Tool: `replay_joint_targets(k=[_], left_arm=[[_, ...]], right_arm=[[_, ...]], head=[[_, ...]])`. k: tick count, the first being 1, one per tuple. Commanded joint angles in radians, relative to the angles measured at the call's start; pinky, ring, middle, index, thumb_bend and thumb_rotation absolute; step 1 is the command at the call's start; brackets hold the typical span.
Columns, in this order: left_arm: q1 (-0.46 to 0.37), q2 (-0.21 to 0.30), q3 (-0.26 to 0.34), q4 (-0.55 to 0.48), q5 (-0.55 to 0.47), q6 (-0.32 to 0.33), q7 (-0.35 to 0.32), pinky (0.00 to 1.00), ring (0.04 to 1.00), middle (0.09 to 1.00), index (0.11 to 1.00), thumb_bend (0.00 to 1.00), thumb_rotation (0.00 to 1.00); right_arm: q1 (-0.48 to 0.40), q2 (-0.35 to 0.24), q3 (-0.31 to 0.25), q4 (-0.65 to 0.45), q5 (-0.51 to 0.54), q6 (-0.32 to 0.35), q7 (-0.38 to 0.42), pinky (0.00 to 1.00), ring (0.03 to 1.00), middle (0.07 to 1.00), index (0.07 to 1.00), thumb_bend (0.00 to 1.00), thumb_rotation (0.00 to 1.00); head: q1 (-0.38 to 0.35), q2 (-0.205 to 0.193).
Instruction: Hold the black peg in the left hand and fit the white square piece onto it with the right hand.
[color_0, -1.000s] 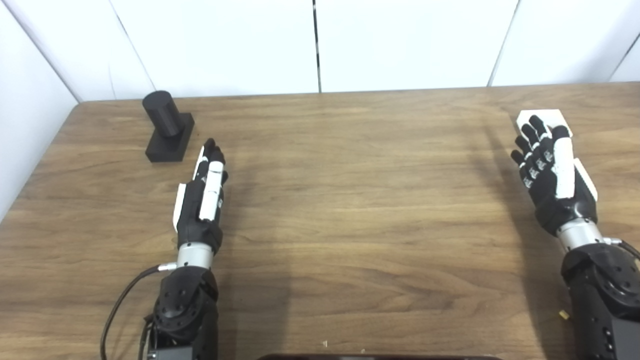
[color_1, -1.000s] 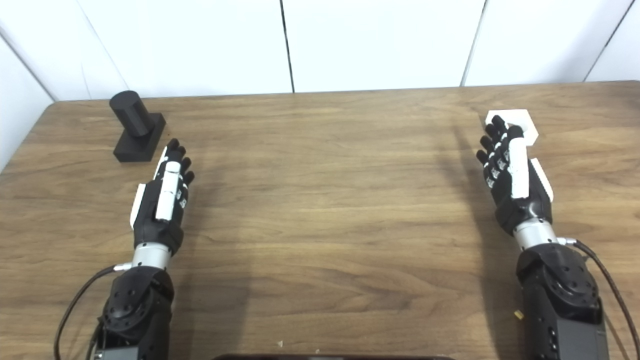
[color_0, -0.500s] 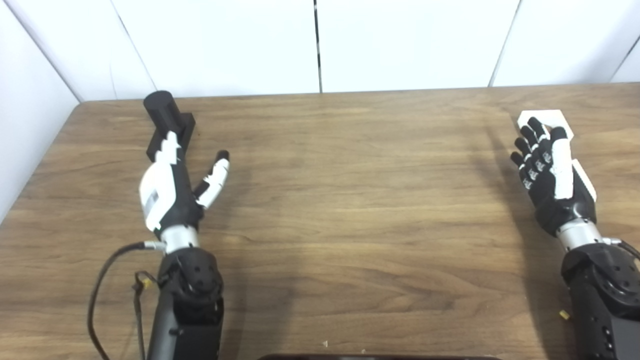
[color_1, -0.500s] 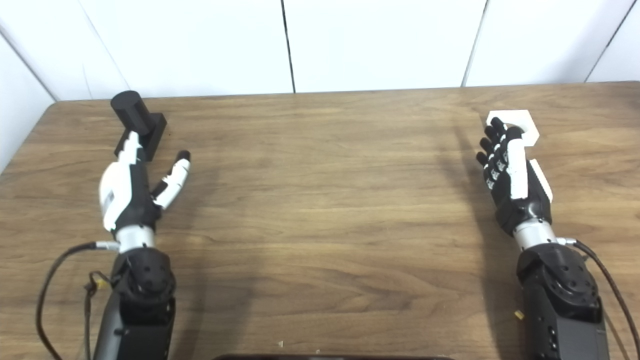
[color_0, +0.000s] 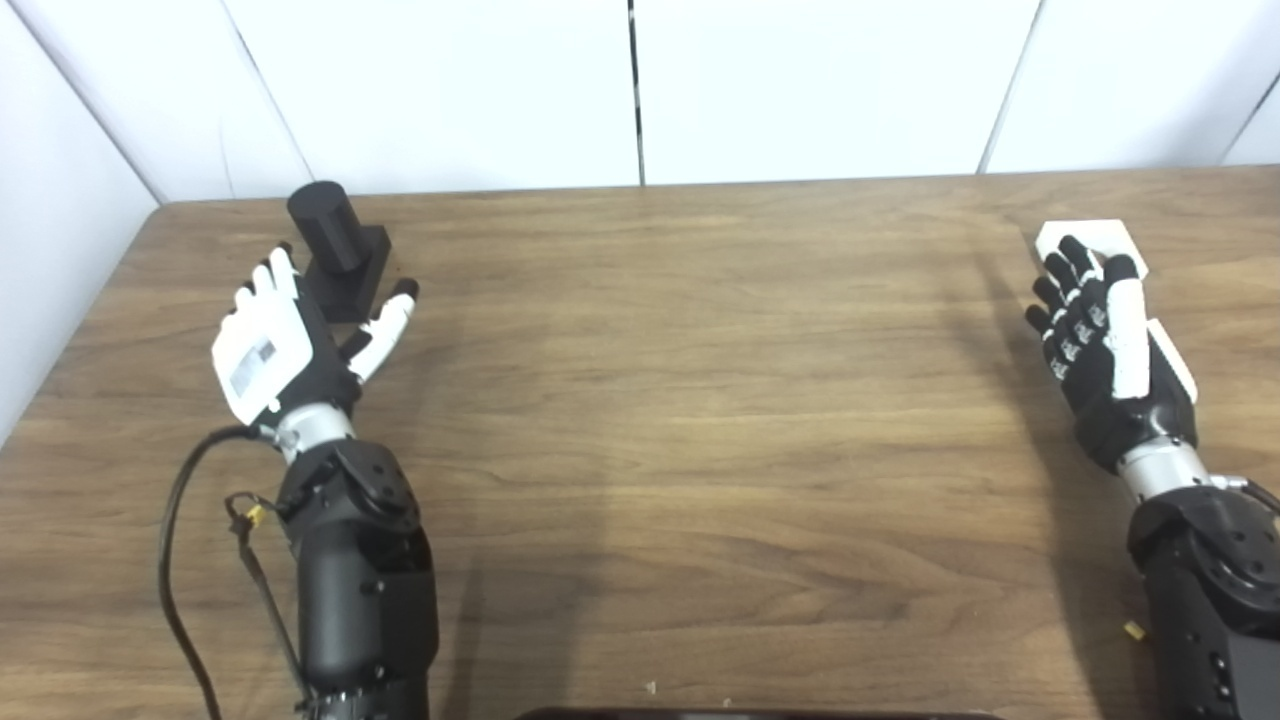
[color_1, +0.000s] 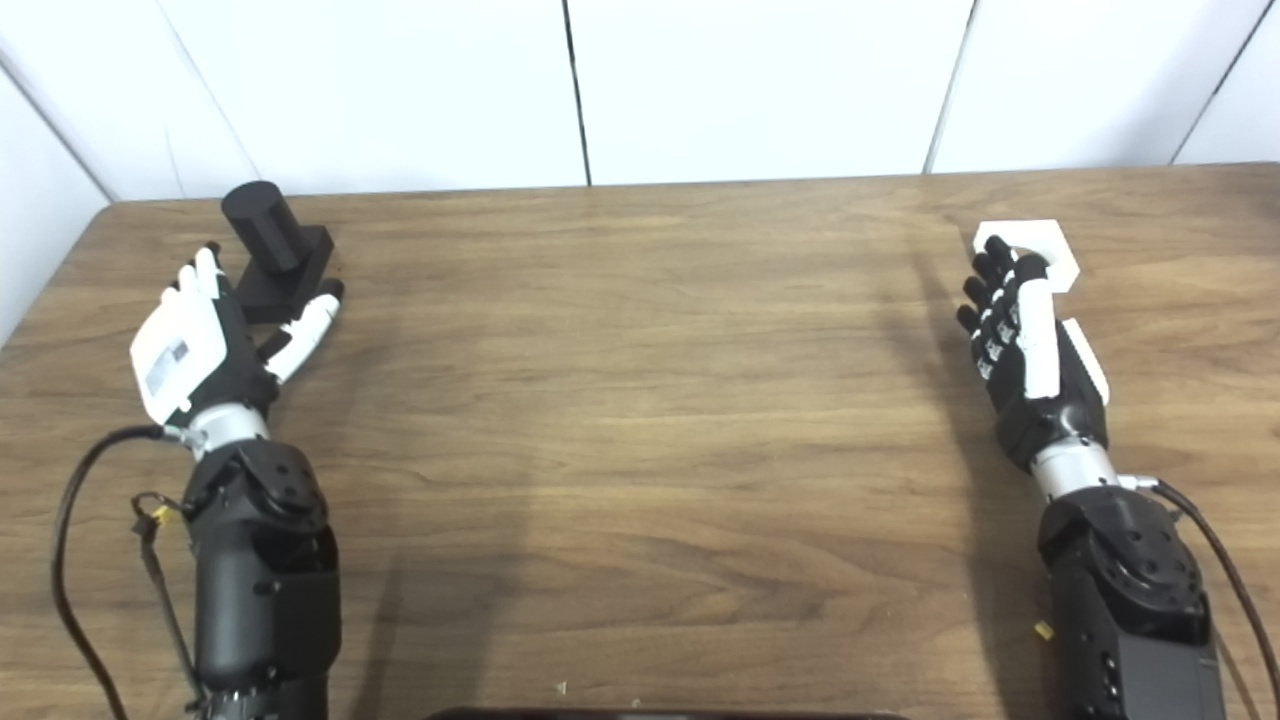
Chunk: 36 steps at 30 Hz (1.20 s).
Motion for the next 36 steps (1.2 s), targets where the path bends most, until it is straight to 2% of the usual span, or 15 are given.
replay_joint_targets(k=[1, 10, 14, 24, 29, 33, 36], left_arm=[[-0.061, 0.010, 0.023, 0.014, 0.045, -0.001, -0.003, 1.00, 1.000, 1.000, 0.981, 0.82, 0.85], [-0.185, 0.036, 0.109, 0.200, 0.121, -0.001, -0.037, 1.00, 1.000, 1.000, 0.944, 0.82, 0.85], [-0.227, 0.054, 0.125, 0.289, 0.118, -0.001, -0.001, 1.00, 1.000, 1.000, 0.946, 0.81, 0.82], [-0.322, 0.124, 0.141, 0.500, 0.098, -0.001, 0.073, 1.00, 1.000, 1.000, 0.966, 0.84, 0.80], [-0.359, 0.123, 0.172, 0.554, 0.093, -0.001, 0.092, 1.00, 1.000, 1.000, 0.983, 0.82, 0.76], [-0.389, 0.121, 0.213, 0.614, 0.087, -0.001, 0.128, 1.00, 1.000, 1.000, 0.998, 0.83, 0.72], [-0.396, 0.130, 0.222, 0.643, 0.065, -0.001, 0.157, 1.00, 1.000, 1.000, 1.000, 0.83, 0.70]], right_arm=[[-0.038, -0.020, 0.001, -0.021, -0.004, -0.023, 0.008, 1.00, 1.000, 1.000, 1.000, 0.58, 1.00], [-0.035, -0.034, 0.000, -0.022, 0.002, -0.016, 0.014, 1.00, 1.000, 1.000, 1.000, 0.56, 1.00], [-0.035, -0.036, 0.000, -0.021, 0.006, -0.016, 0.019, 1.00, 1.000, 1.000, 1.000, 0.56, 1.00], [-0.029, -0.051, 0.005, -0.034, -0.002, -0.016, 0.021, 1.00, 1.000, 1.000, 1.000, 0.55, 1.00], [-0.024, -0.059, 0.011, -0.035, 0.002, -0.018, 0.028, 1.00, 1.000, 1.000, 1.000, 0.57, 1.00], [-0.015, -0.064, 0.009, -0.047, 0.004, -0.013, 0.033, 1.00, 1.000, 0.999, 1.000, 0.56, 1.00], [-0.009, -0.066, -0.001, -0.055, 0.013, -0.003, 0.033, 1.00, 0.999, 0.991, 1.000, 0.55, 1.00]], head=[[0.000, 0.001], [0.014, 0.000], [0.004, 0.001], [0.001, -0.005], [0.009, -0.004], [0.006, -0.008], [0.004, -0.008]])
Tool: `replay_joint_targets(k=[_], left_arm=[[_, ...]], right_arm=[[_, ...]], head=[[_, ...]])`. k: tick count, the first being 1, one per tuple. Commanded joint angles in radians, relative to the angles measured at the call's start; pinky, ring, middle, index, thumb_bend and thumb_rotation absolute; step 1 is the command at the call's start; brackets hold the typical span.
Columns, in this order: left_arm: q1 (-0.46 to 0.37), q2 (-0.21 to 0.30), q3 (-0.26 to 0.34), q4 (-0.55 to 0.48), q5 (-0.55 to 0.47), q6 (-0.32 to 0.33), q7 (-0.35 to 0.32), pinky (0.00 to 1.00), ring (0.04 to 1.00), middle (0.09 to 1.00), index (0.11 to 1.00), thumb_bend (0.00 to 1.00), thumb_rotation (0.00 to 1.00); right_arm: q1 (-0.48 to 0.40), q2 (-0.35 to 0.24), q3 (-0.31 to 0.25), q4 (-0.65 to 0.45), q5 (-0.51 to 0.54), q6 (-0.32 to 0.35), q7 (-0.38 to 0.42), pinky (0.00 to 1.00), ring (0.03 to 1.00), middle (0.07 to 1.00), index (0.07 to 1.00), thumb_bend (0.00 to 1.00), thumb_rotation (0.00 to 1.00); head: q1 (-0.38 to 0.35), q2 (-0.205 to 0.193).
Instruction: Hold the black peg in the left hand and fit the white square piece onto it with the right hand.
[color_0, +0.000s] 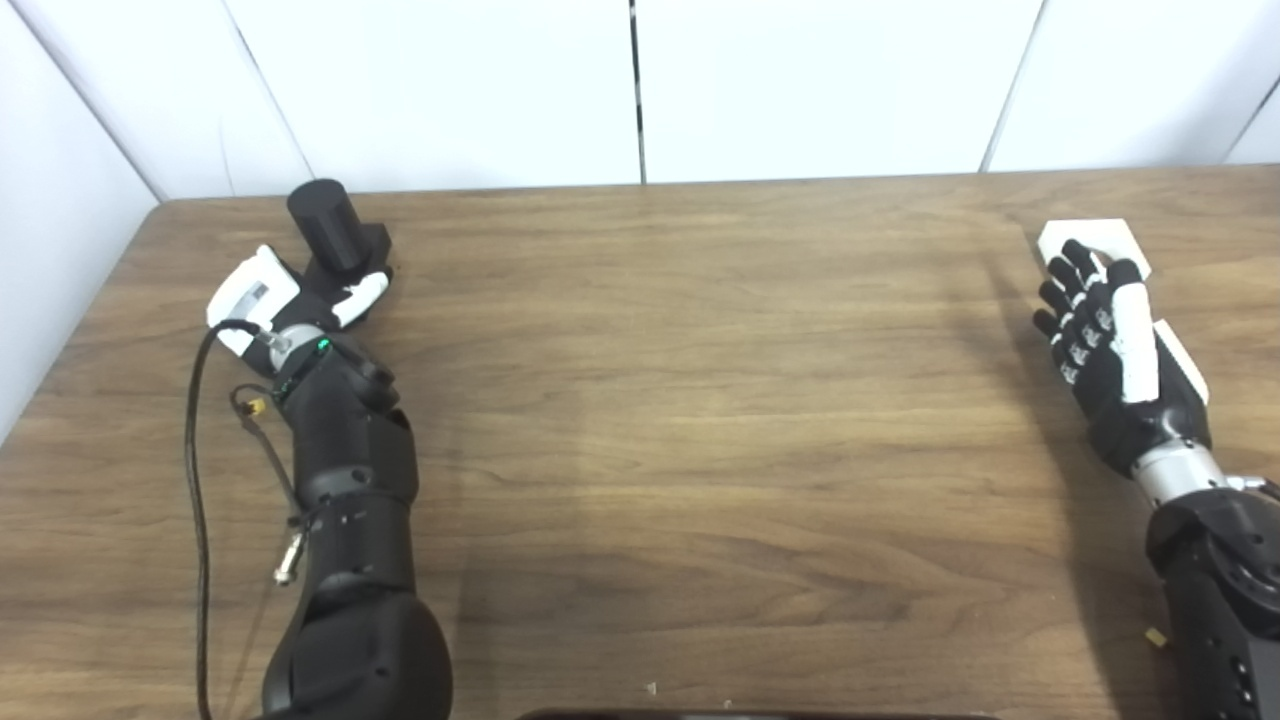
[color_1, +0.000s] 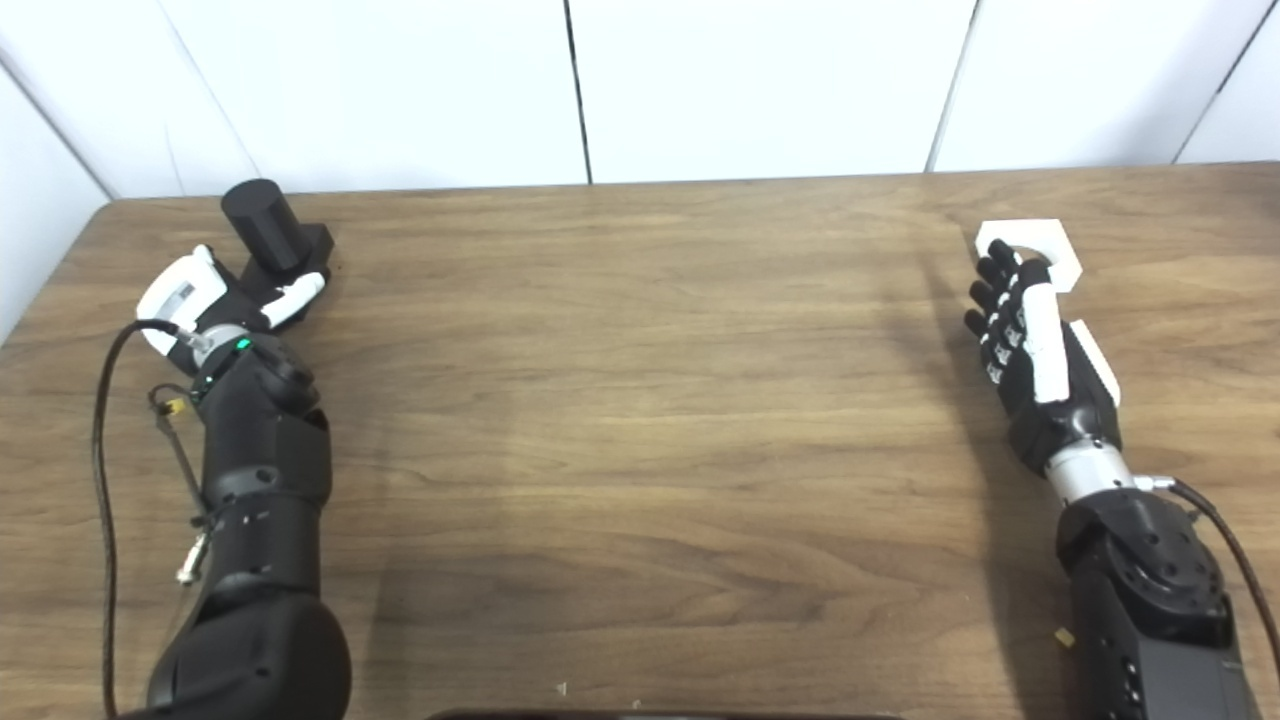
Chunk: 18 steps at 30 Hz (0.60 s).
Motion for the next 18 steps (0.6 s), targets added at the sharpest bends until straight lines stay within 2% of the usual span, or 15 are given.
replay_joint_targets(k=[1, 4, 13, 18], left_arm=[[-0.054, 0.033, -0.002, 0.001, 0.001, -0.001, 0.051, 1.00, 1.000, 1.000, 1.000, 0.82, 0.69], [-0.058, 0.046, -0.008, 0.027, -0.019, -0.001, 0.075, 1.00, 1.000, 1.000, 1.000, 0.81, 0.69], [-0.089, 0.080, -0.037, 0.097, -0.024, -0.001, 0.087, 1.00, 1.000, 1.000, 0.989, 0.83, 0.73], [-0.089, 0.111, -0.085, 0.126, 0.034, -0.001, 0.069, 0.99, 1.000, 1.000, 0.952, 0.84, 0.74]], right_arm=[[-0.023, -0.026, -0.014, -0.041, 0.011, -0.008, 0.009, 1.00, 0.997, 0.986, 1.000, 0.55, 1.00], [-0.018, -0.031, -0.017, -0.044, 0.008, -0.004, 0.010, 1.00, 0.990, 0.981, 1.000, 0.55, 1.00], [-0.009, -0.028, -0.017, -0.069, 0.009, 0.010, 0.011, 1.00, 0.994, 0.981, 1.000, 0.54, 1.00], [-0.003, -0.034, -0.015, -0.087, 0.009, 0.015, 0.015, 1.00, 0.995, 0.982, 1.000, 0.54, 1.00]], head=[[0.000, 0.002], [-0.002, 0.002], [0.001, 0.002], [0.006, 0.008]])
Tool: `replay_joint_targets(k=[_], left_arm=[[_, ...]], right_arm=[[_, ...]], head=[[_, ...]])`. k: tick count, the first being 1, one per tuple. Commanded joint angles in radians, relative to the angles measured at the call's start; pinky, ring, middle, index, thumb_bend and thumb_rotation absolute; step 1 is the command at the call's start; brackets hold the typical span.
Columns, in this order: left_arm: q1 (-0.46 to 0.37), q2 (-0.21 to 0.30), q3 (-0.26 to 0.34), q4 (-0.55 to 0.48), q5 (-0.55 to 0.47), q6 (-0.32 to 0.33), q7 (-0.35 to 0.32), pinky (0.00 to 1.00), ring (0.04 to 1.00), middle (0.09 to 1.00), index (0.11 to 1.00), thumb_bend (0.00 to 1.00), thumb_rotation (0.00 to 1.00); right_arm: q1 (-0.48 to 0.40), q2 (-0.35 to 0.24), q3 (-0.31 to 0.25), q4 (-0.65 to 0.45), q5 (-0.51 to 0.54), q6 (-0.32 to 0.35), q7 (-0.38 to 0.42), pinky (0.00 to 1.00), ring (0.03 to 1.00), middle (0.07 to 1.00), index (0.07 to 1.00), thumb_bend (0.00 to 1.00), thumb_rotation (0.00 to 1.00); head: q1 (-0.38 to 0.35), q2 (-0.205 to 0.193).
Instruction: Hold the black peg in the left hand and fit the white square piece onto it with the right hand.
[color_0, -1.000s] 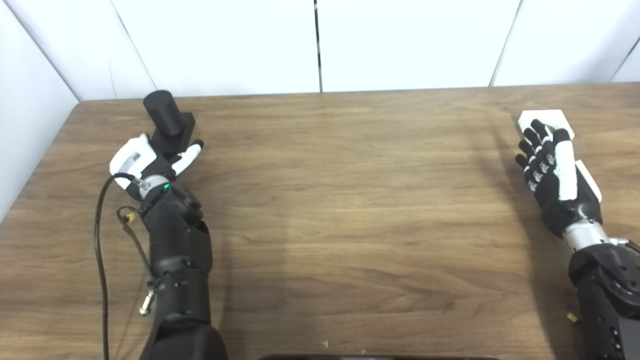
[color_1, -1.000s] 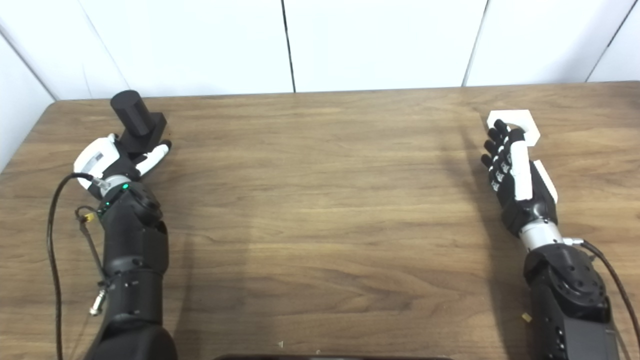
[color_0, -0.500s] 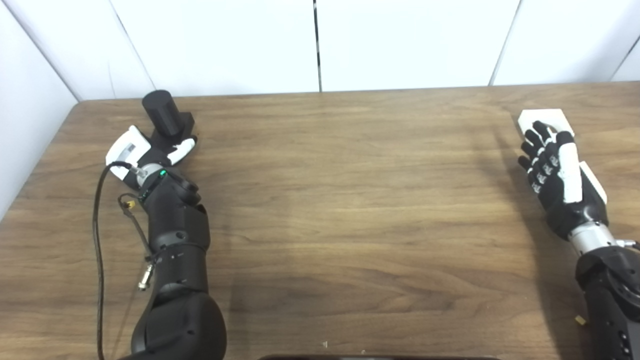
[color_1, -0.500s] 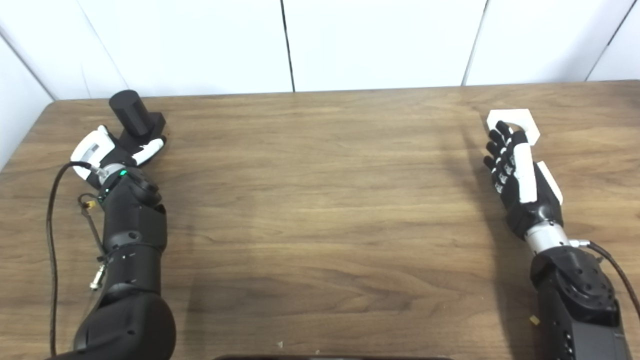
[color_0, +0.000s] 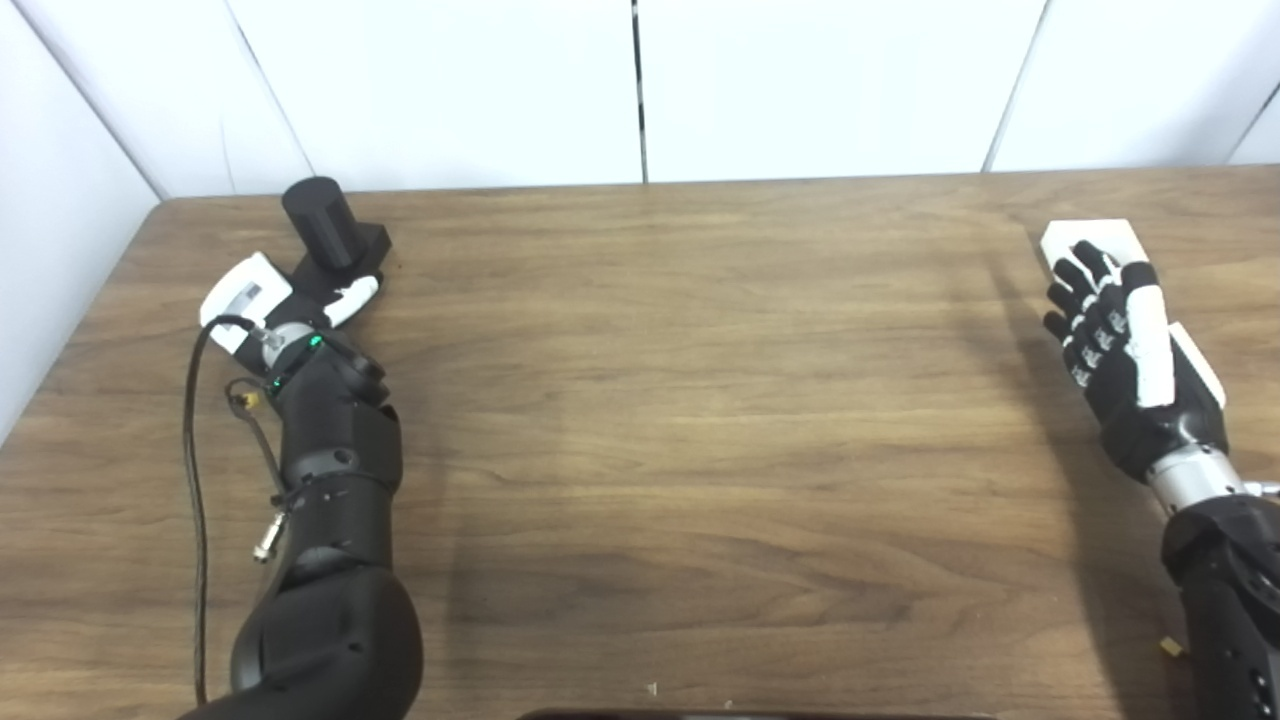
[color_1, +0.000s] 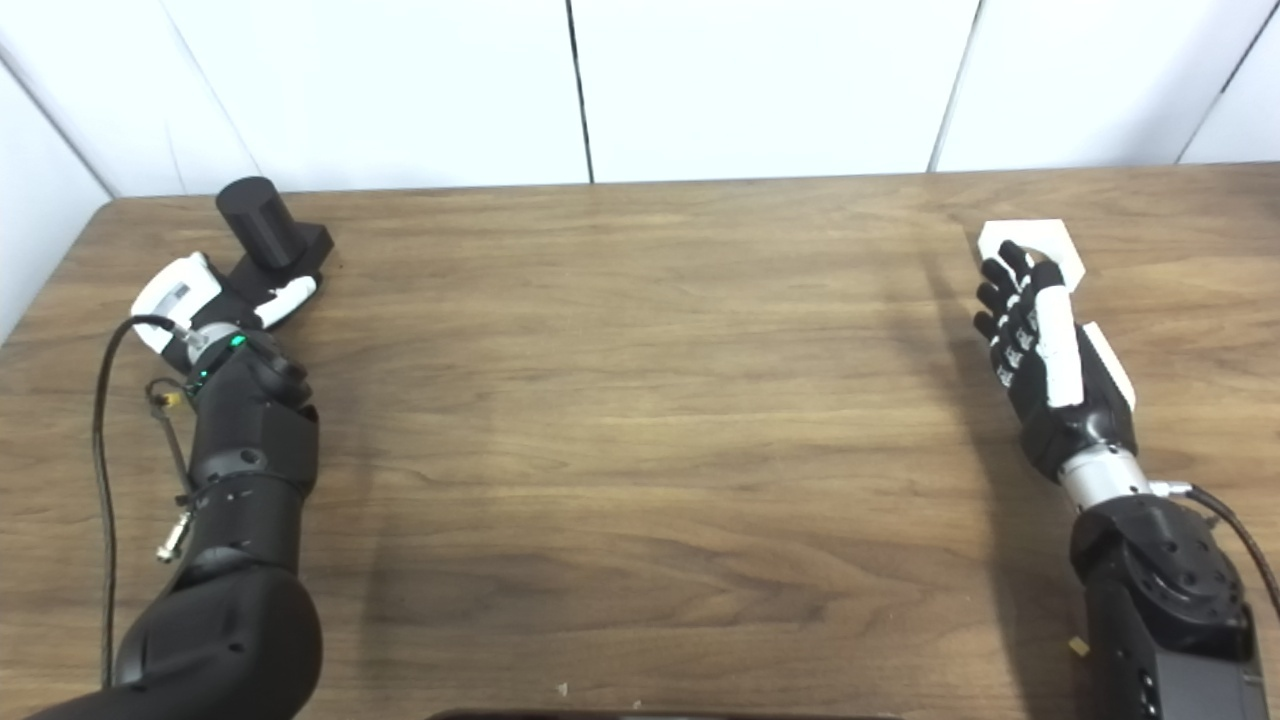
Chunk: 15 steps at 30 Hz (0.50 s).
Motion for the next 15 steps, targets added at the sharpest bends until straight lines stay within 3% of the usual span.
replay_joint_targets(k=[1, 7, 15], left_arm=[[-0.058, 0.043, -0.024, -0.009, 0.059, 0.000, 0.009, 1.00, 1.000, 1.000, 0.949, 0.85, 0.74], [-0.057, 0.068, -0.048, 0.029, 0.152, 0.000, -0.009, 1.00, 1.000, 1.000, 0.913, 0.87, 0.73], [-0.062, 0.083, -0.063, 0.058, 0.144, 0.000, -0.010, 1.00, 1.000, 1.000, 0.899, 0.89, 0.66]], right_arm=[[-0.017, -0.026, -0.006, -0.038, 0.006, -0.011, 0.013, 1.00, 0.995, 0.982, 1.000, 0.54, 1.00], [-0.014, -0.028, -0.008, -0.043, 0.007, -0.003, 0.012, 1.00, 0.989, 0.981, 1.000, 0.54, 1.00], [-0.012, -0.035, -0.004, -0.048, 0.002, -0.007, 0.018, 1.00, 0.983, 0.975, 1.000, 0.54, 1.00]], head=[[0.001, 0.001], [0.002, 0.003], [-0.002, 0.004]])
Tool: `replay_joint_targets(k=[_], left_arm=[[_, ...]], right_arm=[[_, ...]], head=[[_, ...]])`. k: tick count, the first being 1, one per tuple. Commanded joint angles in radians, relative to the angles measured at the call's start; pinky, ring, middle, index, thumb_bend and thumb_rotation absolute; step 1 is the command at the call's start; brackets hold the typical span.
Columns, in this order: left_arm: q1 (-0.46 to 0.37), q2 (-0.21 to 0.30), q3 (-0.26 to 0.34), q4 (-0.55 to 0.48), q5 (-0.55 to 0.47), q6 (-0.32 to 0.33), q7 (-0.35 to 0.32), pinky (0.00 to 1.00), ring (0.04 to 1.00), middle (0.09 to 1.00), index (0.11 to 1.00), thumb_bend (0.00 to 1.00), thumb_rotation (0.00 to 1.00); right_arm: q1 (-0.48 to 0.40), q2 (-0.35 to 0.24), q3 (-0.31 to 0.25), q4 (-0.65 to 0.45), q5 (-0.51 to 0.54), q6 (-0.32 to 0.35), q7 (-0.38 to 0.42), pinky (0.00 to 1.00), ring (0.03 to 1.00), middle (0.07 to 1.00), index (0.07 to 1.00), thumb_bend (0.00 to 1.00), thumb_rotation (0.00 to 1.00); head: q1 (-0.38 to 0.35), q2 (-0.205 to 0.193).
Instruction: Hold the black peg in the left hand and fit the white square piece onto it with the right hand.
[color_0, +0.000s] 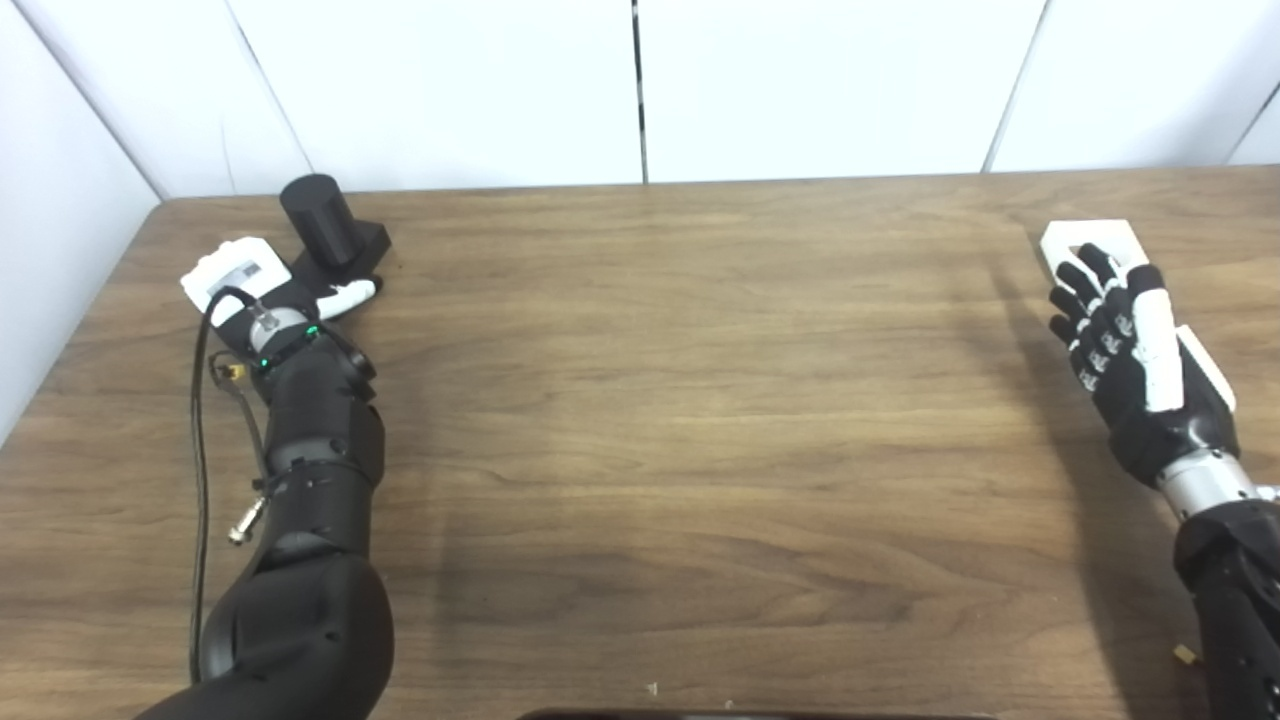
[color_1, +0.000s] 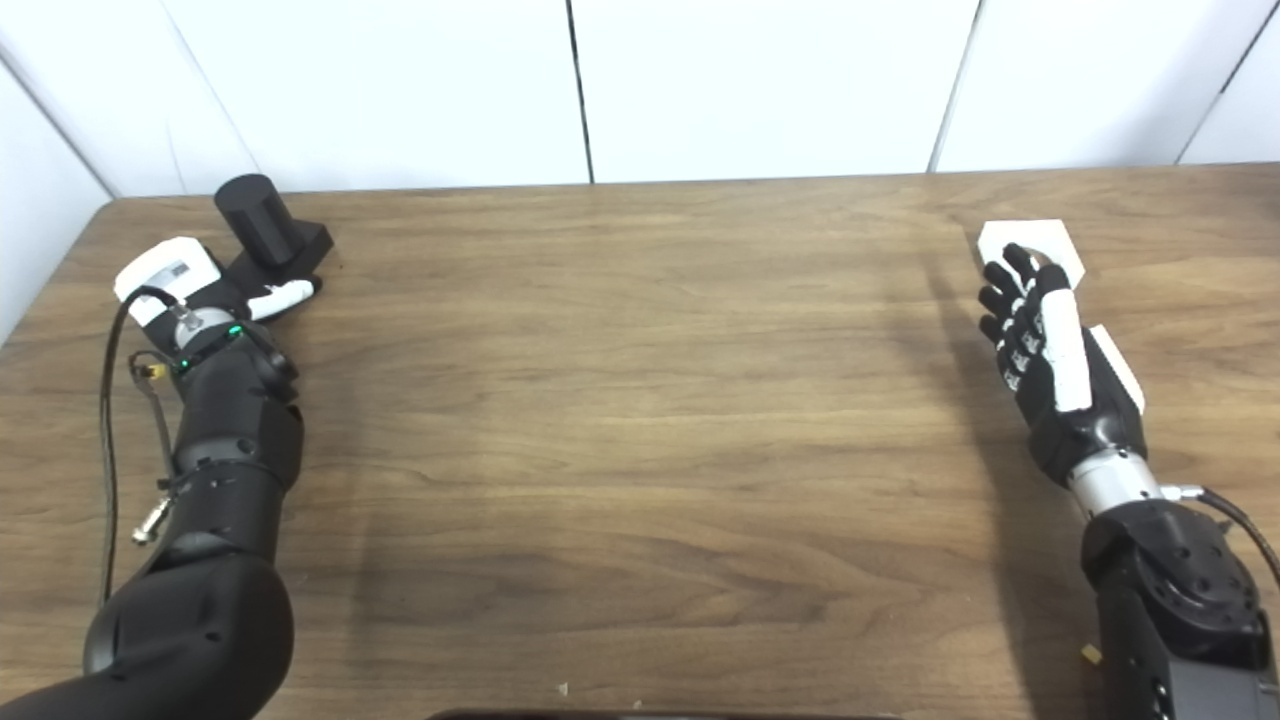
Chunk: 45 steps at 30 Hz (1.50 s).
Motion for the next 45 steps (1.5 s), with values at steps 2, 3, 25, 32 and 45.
replay_joint_targets(k=[2, 3, 25, 32, 45], left_arm=[[-0.038, 0.036, -0.020, 0.002, -0.004, 0.005, 0.022, 1.00, 1.000, 1.000, 0.885, 0.89, 0.61], [-0.036, 0.036, -0.024, -0.001, -0.014, 0.005, 0.029, 1.00, 1.000, 1.000, 0.871, 0.89, 0.60], [0.036, 0.050, -0.103, -0.094, -0.246, 0.005, 0.092, 1.00, 0.941, 0.870, 0.560, 0.80, 0.17], [0.061, 0.058, -0.126, -0.116, -0.312, 0.005, 0.113, 0.99, 0.941, 0.871, 0.492, 0.52, 0.07], [0.109, 0.054, -0.222, -0.303, -0.483, 0.005, 0.157, 0.89, 0.852, 0.785, 0.485, 0.52, 0.06]], right_arm=[[-0.022, -0.022, -0.005, -0.045, 0.004, -0.018, 0.012, 1.00, 0.983, 0.979, 1.000, 0.55, 1.00], [-0.022, -0.023, -0.005, -0.047, 0.005, -0.016, 0.012, 1.00, 0.984, 0.980, 1.000, 0.55, 1.00], [-0.025, -0.034, -0.009, -0.050, 0.013, -0.015, 0.020, 1.00, 0.986, 0.984, 1.000, 0.56, 1.00], [-0.022, -0.033, -0.012, -0.053, 0.018, -0.015, 0.023, 1.00, 0.992, 0.986, 1.000, 0.56, 1.00], [-0.025, -0.018, -0.007, -0.053, 0.010, 0.002, 0.009, 1.00, 0.985, 0.979, 1.000, 0.55, 1.00]], head=[[0.001, 0.002], [0.001, 0.003], [0.000, 0.006], [0.002, 0.007], [-0.008, 0.006]])
